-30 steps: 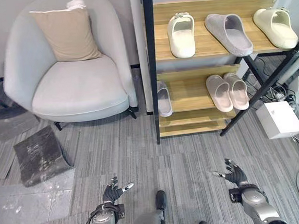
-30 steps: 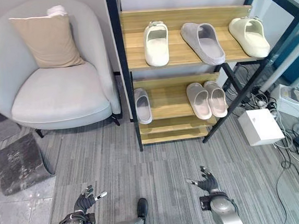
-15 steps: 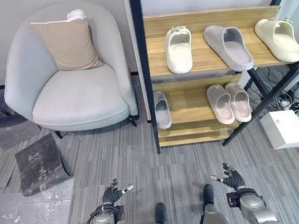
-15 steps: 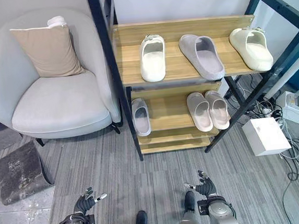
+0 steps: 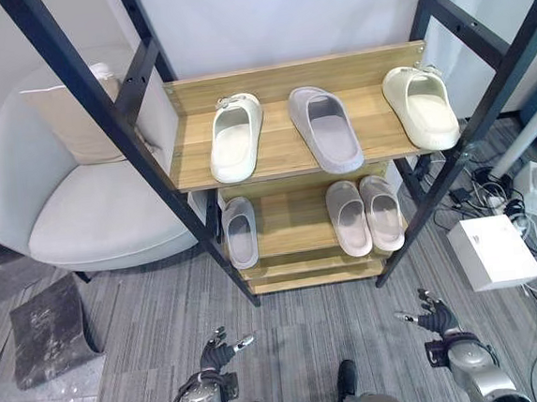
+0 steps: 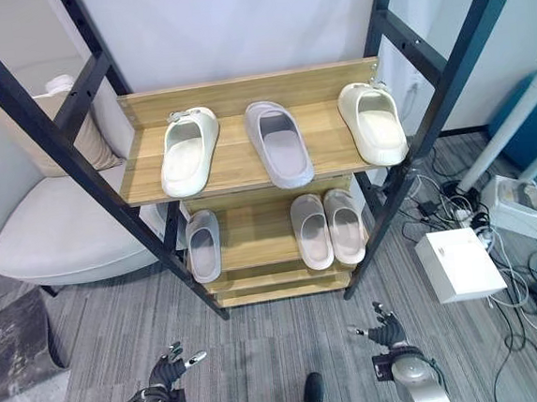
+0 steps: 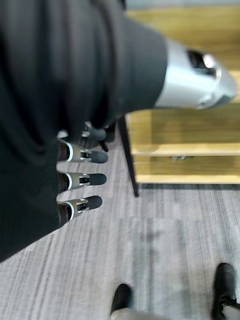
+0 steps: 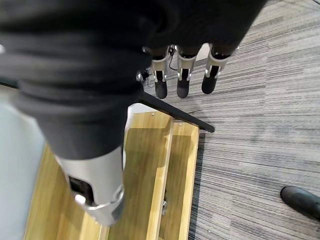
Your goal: Arrange the slippers neatly on the shoe rack.
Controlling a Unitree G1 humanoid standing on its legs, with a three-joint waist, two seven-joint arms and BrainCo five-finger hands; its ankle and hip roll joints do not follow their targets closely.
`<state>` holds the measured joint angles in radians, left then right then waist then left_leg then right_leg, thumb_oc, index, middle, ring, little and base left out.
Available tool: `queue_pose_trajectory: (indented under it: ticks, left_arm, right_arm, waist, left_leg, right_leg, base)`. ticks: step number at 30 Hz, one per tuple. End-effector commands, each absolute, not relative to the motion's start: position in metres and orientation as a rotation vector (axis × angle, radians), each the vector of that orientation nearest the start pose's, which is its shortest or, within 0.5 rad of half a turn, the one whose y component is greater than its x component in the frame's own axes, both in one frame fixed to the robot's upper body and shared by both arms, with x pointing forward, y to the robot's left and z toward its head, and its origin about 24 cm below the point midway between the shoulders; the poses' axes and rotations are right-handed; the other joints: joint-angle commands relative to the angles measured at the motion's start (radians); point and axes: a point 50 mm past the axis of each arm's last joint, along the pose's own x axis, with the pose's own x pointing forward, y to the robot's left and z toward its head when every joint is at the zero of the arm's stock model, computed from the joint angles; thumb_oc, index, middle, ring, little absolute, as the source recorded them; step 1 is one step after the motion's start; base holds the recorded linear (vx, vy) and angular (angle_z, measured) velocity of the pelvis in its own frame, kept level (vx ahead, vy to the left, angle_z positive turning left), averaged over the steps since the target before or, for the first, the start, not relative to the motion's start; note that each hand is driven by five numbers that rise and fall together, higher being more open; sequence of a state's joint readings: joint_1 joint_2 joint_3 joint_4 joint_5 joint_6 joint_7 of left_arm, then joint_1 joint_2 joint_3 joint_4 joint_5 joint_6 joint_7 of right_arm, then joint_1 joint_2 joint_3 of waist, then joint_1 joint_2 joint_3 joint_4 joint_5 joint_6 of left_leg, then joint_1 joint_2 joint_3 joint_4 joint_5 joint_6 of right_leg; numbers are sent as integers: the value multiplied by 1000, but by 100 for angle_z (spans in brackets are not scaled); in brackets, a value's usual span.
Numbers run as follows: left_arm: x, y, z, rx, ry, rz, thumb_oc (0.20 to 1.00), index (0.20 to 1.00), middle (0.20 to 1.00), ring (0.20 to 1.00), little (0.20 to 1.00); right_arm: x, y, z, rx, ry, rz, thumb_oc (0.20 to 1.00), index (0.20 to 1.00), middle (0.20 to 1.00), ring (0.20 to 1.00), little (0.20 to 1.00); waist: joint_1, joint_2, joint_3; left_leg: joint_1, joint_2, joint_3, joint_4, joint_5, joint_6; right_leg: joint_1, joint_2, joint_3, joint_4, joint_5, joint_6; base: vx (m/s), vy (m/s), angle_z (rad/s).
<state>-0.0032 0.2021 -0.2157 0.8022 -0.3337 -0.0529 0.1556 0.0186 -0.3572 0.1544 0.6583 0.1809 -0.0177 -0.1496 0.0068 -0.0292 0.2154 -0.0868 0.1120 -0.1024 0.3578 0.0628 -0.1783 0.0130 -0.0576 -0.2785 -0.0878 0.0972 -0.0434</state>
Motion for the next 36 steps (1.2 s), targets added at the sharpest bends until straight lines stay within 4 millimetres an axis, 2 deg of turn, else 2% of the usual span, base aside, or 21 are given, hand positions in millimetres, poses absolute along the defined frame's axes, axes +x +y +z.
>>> queue_pose_trajectory:
  ticks: [1,3,4,5,7,13,14,15,16,17,18,19,21,22,23,24,25,26,28,31,36]
  left_arm:
    - [196,200,-103,78,677,135,1000,1000,1000,1000,1000]
    - [192,199,-106,85,695,129,1000,1000,1000,1000,1000]
    - [192,199,-106,85,695,129,1000,1000,1000,1000,1000]
    - [188,198,-109,93,712,124,1000,1000,1000,1000,1000]
    - [187,199,-110,101,719,127,1000,1000,1000,1000,1000]
    - [174,206,-115,75,751,175,1000,1000,1000,1000,1000]
    - [174,207,-115,74,752,181,1000,1000,1000,1000,1000]
    - [172,209,-116,69,763,194,1000,1000,1000,1000,1000]
    - [172,209,-116,69,763,194,1000,1000,1000,1000,1000]
    - [171,210,-117,70,768,197,1000,1000,1000,1000,1000]
    - [173,211,-116,77,760,201,1000,1000,1000,1000,1000]
    - [174,212,-115,79,758,200,1000,1000,1000,1000,1000]
    - [174,213,-116,90,760,193,1000,1000,1000,1000,1000]
    - [175,214,-115,92,757,193,1000,1000,1000,1000,1000]
    - [178,214,-113,101,749,185,1000,1000,1000,1000,1000]
    - [178,214,-114,101,749,185,1000,1000,1000,1000,1000]
    - [181,215,-113,110,745,180,1000,1000,1000,1000,1000]
    - [181,215,-113,110,745,180,1000,1000,1000,1000,1000]
    - [183,217,-111,123,739,180,1000,1000,1000,1000,1000]
    - [180,224,-112,126,749,209,1000,1000,1000,1000,1000]
    - [177,218,-117,126,778,195,1000,1000,1000,1000,1000]
  right_arm:
    - [208,-243,-71,-264,562,-156,1000,1000,1000,1000,1000]
    - [207,-243,-73,-268,567,-152,1000,1000,1000,1000,1000]
    - [207,-243,-73,-268,567,-152,1000,1000,1000,1000,1000]
    - [207,-241,-73,-278,571,-138,1000,1000,1000,1000,1000]
    - [209,-239,-73,-290,568,-133,1000,1000,1000,1000,1000]
    - [210,-229,-75,-272,570,-103,1000,1000,1000,1000,1000]
    - [209,-227,-76,-277,573,-96,1000,1000,1000,1000,1000]
    - [210,-224,-78,-274,583,-87,1000,1000,1000,1000,1000]
    - [210,-224,-78,-274,583,-87,1000,1000,1000,1000,1000]
    - [209,-224,-79,-273,589,-89,1000,1000,1000,1000,1000]
    - [210,-224,-78,-279,584,-90,1000,1000,1000,1000,1000]
    - [210,-226,-77,-273,579,-105,1000,1000,1000,1000,1000]
    - [207,-228,-78,-271,585,-113,1000,1000,1000,1000,1000]
    - [206,-229,-79,-267,590,-120,1000,1000,1000,1000,1000]
    - [205,-231,-79,-263,592,-131,1000,1000,1000,1000,1000]
    - [205,-231,-79,-263,592,-131,1000,1000,1000,1000,1000]
    - [203,-232,-79,-259,594,-140,1000,1000,1000,1000,1000]
    - [203,-232,-79,-259,594,-140,1000,1000,1000,1000,1000]
    - [202,-231,-80,-259,597,-139,1000,1000,1000,1000,1000]
    - [201,-229,-80,-263,598,-121,1000,1000,1000,1000,1000]
    - [200,-231,-81,-316,605,-95,1000,1000,1000,1000,1000]
  waist:
    - [12,-8,26]
    - [16,7,14]
    - [16,7,14]
    - [26,30,6]
    - [35,36,16]
    - [39,33,-14]
    - [44,30,-17]
    - [55,25,-9]
    - [57,25,-9]
    - [59,24,-5]
    - [50,22,14]
    - [36,30,26]
    - [31,29,25]
    - [30,30,23]
    - [27,27,17]
    - [27,28,18]
    - [21,20,11]
    - [21,20,12]
    - [18,10,-1]
    - [34,-2,-5]
    - [27,-7,-37]
  left_leg:
    - [8,-125,14,-122,-119,95]
    - [0,-130,30,-257,-89,111]
    - [1,-130,30,-258,-89,111]
    - [-34,-138,31,-364,-4,119]
    - [-60,-140,49,-386,45,108]
    - [16,-148,29,-423,21,138]
    - [26,-151,30,-421,12,148]
    - [49,-152,39,-414,-12,172]
    - [49,-153,41,-414,-13,172]
    - [57,-154,46,-411,-21,180]
    - [85,-155,54,-411,-34,195]
    - [95,-150,36,-405,-43,202]
    - [101,-149,27,-405,-51,200]
    - [108,-147,20,-411,-56,196]
    - [112,-139,7,-413,-66,182]
    - [113,-139,5,-414,-66,181]
    - [117,-135,-4,-415,-78,172]
    - [119,-134,-4,-415,-79,172]
    - [130,-128,-11,-421,-95,162]
    - [152,-112,-2,-424,-110,147]
    - [158,-78,-5,-434,-106,124]
  right_leg:
    - [26,-73,13,0,-102,130]
    - [23,-53,16,0,-109,137]
    - [24,-53,16,0,-109,137]
    - [39,-27,15,0,-121,136]
    - [57,-15,16,0,-135,132]
    - [80,-28,18,57,-168,136]
    - [78,-36,18,90,-178,142]
    - [42,-63,18,213,-192,163]
    - [39,-64,20,218,-194,164]
    - [17,-77,22,274,-182,179]
    - [-34,-109,30,379,-110,229]
    - [-74,-114,69,455,-88,238]
    - [-86,-121,84,446,-88,230]
    - [-82,-138,83,405,-85,225]
    - [-65,-168,82,301,-79,216]
    - [-61,-167,80,298,-78,216]
    - [-55,-187,107,188,-49,218]
    - [-52,-186,107,185,-48,218]
    - [-62,-200,125,86,0,229]
    - [-54,-216,35,37,37,250]
    - [-16,-176,24,0,13,238]
  base:
    - [138,-96,3]
    - [120,-46,-3]
    - [146,-20,1]
    - [127,-23,6]
    - [114,-14,-2]
    - [127,68,-22]
    - [144,150,-2]
    - [92,115,-6]
    - [77,126,-17]
    - [59,105,-24]
    - [107,140,-28]
    - [127,84,-17]
    - [95,-7,21]
    - [149,-105,38]
    - [150,-105,23]
    - [187,-184,7]
    - [95,-102,4]
    - [147,-162,11]
    - [140,-155,18]
    - [133,-171,9]
    - [115,-118,4]
